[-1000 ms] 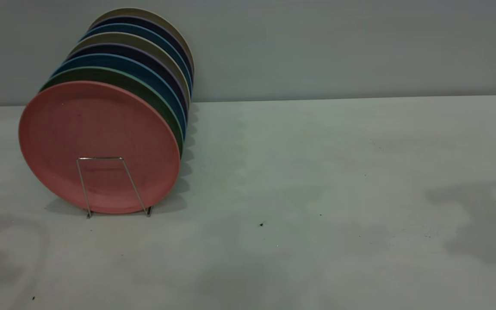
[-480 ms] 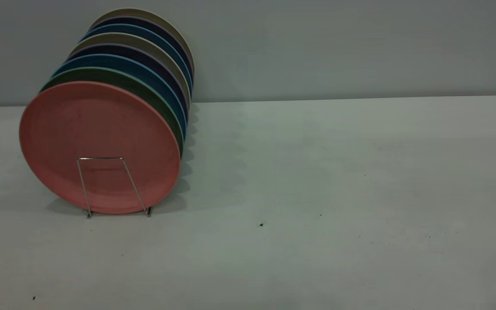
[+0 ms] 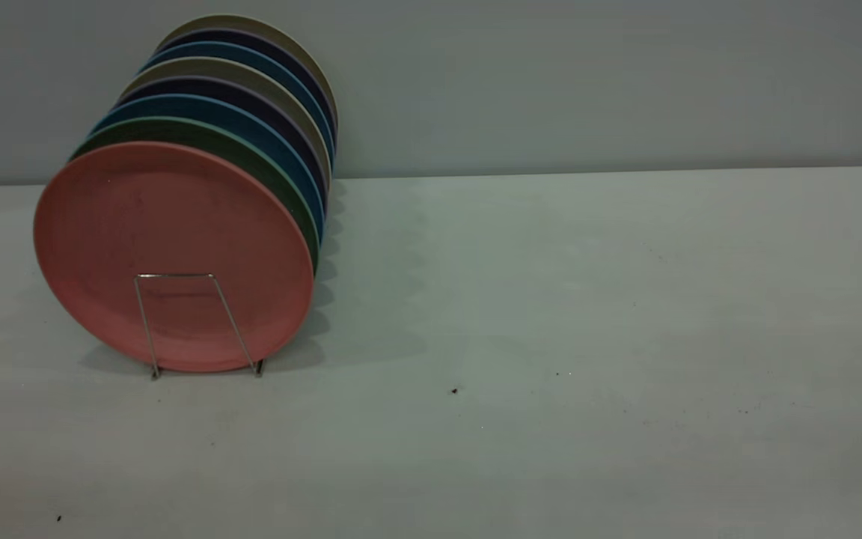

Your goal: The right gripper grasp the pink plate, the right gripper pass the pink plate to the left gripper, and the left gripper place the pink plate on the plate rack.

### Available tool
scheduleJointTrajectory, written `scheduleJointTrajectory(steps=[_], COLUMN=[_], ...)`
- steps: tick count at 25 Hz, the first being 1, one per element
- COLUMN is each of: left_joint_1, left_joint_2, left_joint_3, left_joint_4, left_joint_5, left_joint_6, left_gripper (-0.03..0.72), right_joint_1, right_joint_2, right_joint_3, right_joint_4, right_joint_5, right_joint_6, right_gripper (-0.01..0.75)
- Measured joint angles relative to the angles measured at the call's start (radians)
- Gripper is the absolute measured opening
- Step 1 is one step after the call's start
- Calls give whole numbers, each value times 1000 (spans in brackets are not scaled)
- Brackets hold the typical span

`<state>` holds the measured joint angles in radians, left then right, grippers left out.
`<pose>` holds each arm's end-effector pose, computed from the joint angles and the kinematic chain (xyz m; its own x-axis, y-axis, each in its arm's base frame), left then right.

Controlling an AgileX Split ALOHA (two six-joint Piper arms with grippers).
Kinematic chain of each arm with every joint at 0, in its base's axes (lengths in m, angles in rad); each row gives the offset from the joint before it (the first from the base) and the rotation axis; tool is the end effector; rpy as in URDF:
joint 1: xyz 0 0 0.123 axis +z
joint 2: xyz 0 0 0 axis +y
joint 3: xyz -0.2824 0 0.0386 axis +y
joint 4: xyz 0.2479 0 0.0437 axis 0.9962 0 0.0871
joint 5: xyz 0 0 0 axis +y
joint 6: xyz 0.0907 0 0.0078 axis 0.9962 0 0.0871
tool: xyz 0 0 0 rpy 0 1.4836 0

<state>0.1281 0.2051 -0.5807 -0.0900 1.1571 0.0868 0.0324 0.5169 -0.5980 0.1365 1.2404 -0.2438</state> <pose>0.0165 -0.0054 0.2919 -0.6359 -0.0311 -0.7711 -0.0324 0.9994 -0.0136 0.0600 0.0137 0.2805 -0.8404 -0.2237 -0.4936 -0.2656 0.9640 0.0154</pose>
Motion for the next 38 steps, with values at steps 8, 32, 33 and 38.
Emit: scheduleJointTrajectory(steps=[8,32,33,38], left_joint_1=[0,-122,-122,-122], left_joint_2=[-154,-169,-169,-169], left_joint_3=[54,94,94,94], left_joint_4=[0,0,0,0], left_joint_5=[9,-19,-19,-19], left_joint_6=[1,44,44,44], left_gripper=[361,360,360,360], right_joint_1=[0,0,0,0], right_joint_2=[-235,-359,-359,-370], right_joint_3=[98,118,118,118], right_joint_4=[-8,-9,-9,-9], right_joint_5=[-59,-100,-100,-100], right_joint_6=[-26,-28,-28,-28], right_gripper=[442,441,441,441])
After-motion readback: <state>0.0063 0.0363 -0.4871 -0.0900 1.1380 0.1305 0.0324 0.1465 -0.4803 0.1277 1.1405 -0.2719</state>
